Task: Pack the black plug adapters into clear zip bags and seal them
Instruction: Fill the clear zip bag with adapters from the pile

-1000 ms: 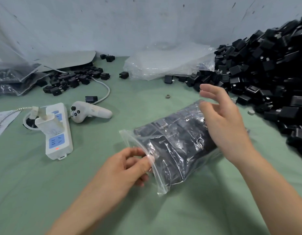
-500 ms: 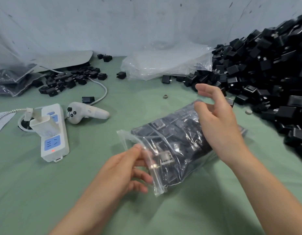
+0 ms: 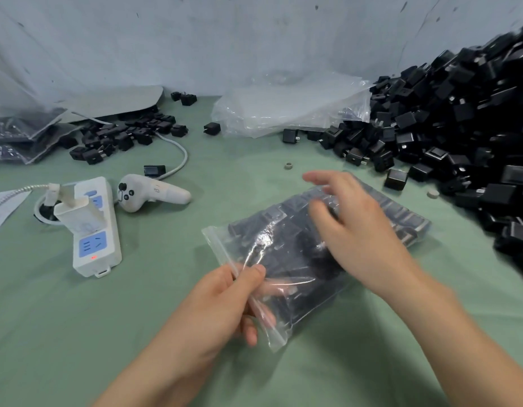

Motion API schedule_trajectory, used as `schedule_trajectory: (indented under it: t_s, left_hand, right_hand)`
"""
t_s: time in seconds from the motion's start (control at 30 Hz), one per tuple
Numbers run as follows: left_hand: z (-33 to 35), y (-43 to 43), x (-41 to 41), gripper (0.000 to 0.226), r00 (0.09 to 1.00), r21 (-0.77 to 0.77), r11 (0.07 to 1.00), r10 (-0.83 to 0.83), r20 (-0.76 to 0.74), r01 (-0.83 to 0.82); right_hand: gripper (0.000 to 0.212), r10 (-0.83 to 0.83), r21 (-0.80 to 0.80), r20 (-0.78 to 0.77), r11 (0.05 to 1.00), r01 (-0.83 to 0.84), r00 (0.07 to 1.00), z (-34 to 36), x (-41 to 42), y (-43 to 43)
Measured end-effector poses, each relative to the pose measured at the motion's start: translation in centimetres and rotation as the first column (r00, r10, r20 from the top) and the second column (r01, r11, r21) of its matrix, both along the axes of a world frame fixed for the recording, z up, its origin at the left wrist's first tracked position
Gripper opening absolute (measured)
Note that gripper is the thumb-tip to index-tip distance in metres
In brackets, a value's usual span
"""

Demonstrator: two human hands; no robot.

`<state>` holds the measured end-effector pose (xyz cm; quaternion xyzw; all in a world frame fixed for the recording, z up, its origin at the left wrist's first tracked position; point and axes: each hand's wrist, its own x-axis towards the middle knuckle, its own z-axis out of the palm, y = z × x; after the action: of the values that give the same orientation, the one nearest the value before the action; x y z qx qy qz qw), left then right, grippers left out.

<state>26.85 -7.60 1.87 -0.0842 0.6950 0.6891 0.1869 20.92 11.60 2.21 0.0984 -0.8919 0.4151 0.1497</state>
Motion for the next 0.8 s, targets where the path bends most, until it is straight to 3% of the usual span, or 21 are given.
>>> schedule_trajectory:
  t_s: [0.1, 0.17, 0.23, 0.3, 0.4, 0.57, 0.7, 0.8]
  left_hand:
    - [0.0, -0.4, -0.4, 0.034, 0.997, 0.102, 0.994, -0.039, 0.065, 0.032]
    - [0.1, -0.9, -0.7, 0.05, 0.994, 0.113, 0.992, -0.057, 0.095, 0.046]
    - [0.4, -1.8, -1.0, 0.057, 0.993, 0.111, 0.994, -0.021, 0.118, 0.007]
    - [0.6, -2.9, -1.4, 0.048, 0.991, 0.082, 0.991, 0.094, 0.096, -0.102]
    - [0.2, -4.2, -2.0, 0.037, 0.958, -0.053, 0.957, 0.282, -0.049, -0.285]
    - [-0.6, -3.7, -2.7, 0.039, 0.959, -0.089, 0.955, 0.277, -0.057, -0.282]
    - [-1.4, -3.5, -3.9, 0.037, 0.92, -0.257, 0.886, 0.352, -0.171, -0.387]
    - [-1.2, -3.7, -4.9, 0.032, 0.909, -0.233, 0.881, 0.377, -0.178, -0.411]
  right_hand:
    - [0.034, 0.095, 0.373, 0.025, 0.923, -0.097, 0.995, -0.4, 0.3, -0.9]
    - [0.037, 0.119, 0.492, 0.05, 0.861, -0.128, 0.992, -0.4, 0.4, -1.1]
    - [0.04, 0.138, 0.499, 0.062, 0.853, -0.151, 0.988, -0.2, 0.4, -0.9]
    - [0.04, 0.145, 0.503, 0.067, 0.849, -0.159, 0.987, -0.2, 0.4, -0.7]
    - [0.041, 0.143, 0.527, 0.083, 0.833, -0.165, 0.986, 0.0, 0.5, -0.8]
    - [0.041, 0.186, 0.552, 0.102, 0.807, -0.211, 0.977, 0.5, 0.9, -2.0]
    - [0.044, 0.245, 0.62, 0.125, 0.738, -0.269, 0.961, 0.6, 2.1, -4.0]
    - [0.041, 0.283, 0.658, 0.052, 0.712, -0.246, 0.958, 0.5, 3.3, -5.1]
